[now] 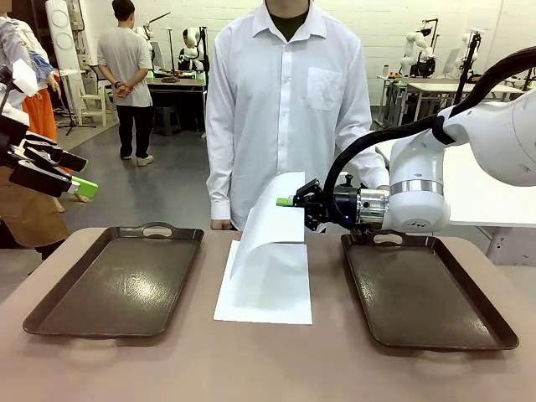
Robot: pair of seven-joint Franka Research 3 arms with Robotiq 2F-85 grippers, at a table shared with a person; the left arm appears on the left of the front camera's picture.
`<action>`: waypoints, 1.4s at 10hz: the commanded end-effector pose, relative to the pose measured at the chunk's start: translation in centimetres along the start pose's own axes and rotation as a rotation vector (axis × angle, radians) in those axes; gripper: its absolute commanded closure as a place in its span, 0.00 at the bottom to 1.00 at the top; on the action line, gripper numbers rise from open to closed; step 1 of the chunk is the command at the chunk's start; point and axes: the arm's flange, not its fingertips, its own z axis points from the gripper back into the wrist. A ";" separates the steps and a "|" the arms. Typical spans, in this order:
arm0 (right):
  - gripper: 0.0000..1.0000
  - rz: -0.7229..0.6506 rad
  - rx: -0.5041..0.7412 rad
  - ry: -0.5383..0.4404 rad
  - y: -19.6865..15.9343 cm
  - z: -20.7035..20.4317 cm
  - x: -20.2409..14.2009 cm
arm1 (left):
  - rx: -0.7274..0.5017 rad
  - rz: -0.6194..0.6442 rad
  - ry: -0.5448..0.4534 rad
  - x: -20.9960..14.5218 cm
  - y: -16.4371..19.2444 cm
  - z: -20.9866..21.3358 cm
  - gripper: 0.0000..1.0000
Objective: Sort the A4 documents.
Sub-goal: Place the A4 Paper in the designated Handle tray.
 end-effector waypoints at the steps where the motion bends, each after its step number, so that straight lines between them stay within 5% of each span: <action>1: 1.00 -0.002 -0.009 -0.006 -0.1 0.0 0.0 | -0.005 -0.005 -0.007 -0.2 0.2 -0.2 0.00; 4: 0.99 0.000 0.000 0.000 0.0 0.0 0.0 | -0.005 -0.005 -0.007 -0.2 0.2 -0.2 0.00; 7: 0.99 -0.043 -0.047 0.046 4.4 7.0 -2.3 | -0.005 -0.005 -0.007 -0.2 0.2 -0.2 0.00; 11: 0.99 -0.156 -0.018 0.242 4.7 13.2 -4.6 | -0.005 -0.005 -0.007 -0.2 0.2 -0.2 0.00; 14: 0.99 -0.062 -0.066 0.241 4.3 18.5 -6.2 | -0.005 -0.005 -0.007 -0.2 0.2 -0.2 0.00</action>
